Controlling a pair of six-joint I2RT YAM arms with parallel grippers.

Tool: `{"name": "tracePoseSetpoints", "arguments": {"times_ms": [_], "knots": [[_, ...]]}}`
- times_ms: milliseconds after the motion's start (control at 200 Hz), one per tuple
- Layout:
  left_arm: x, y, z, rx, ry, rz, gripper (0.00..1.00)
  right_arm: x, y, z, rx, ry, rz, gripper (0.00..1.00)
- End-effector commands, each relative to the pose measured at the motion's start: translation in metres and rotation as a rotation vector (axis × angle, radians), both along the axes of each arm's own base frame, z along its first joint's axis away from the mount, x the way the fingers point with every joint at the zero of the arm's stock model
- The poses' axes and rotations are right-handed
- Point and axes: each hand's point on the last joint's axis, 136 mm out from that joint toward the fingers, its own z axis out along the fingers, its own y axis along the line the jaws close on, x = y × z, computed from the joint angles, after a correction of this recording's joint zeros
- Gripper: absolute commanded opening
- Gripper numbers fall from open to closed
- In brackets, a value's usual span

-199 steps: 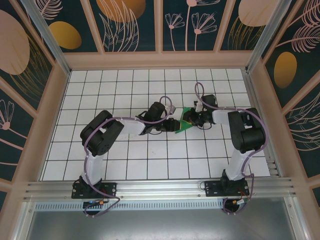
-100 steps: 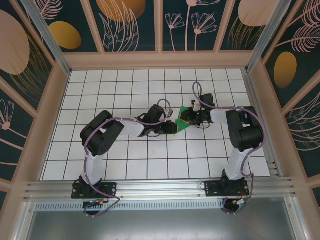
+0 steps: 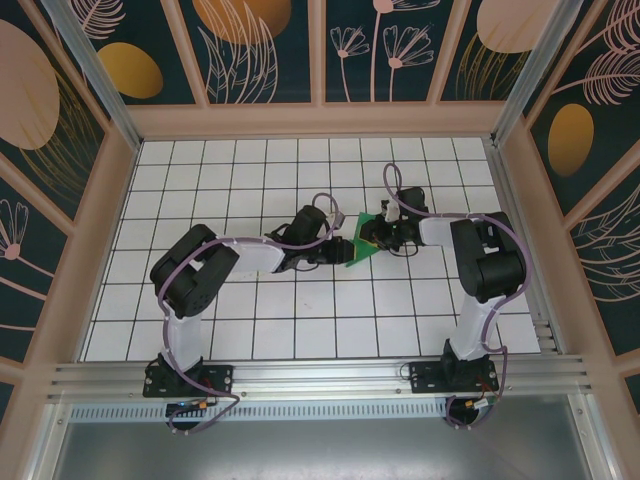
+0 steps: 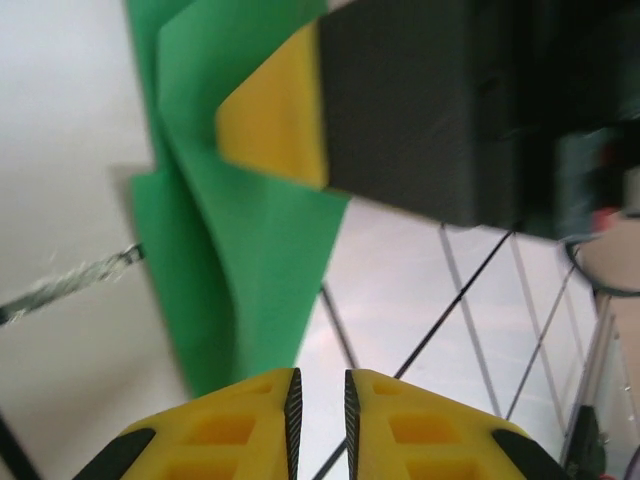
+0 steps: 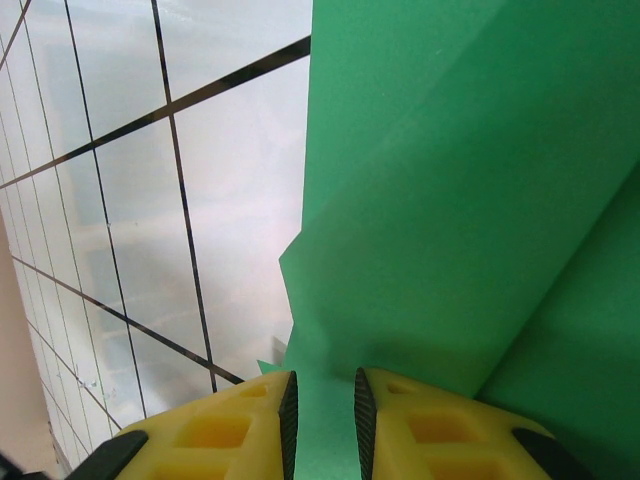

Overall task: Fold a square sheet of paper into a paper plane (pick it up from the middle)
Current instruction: Fourth fold the wing at the center of the table.

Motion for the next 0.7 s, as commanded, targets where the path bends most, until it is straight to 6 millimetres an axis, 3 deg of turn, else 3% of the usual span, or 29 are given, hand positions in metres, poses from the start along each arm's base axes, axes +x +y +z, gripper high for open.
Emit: {"name": "tracePoseSetpoints", "arguments": {"times_ms": [0, 160, 500, 695], "knots": [[0.011, -0.014, 0.023, -0.074, -0.038, 0.005, 0.21, -0.012, -0.002, -0.025, -0.047, 0.076, -0.001, 0.25], [0.018, -0.016, 0.003, -0.022, -0.027, 0.009, 0.18, -0.013, -0.001, -0.025, -0.041, 0.076, 0.001, 0.25], [0.011, -0.017, -0.028, 0.022, 0.037, -0.026, 0.14, -0.011, 0.003, -0.02, -0.011, 0.072, 0.003, 0.25], [0.014, -0.001, -0.049, 0.13, 0.036, 0.023, 0.11, -0.008, 0.005, -0.012, -0.002, 0.05, 0.009, 0.25]]}}
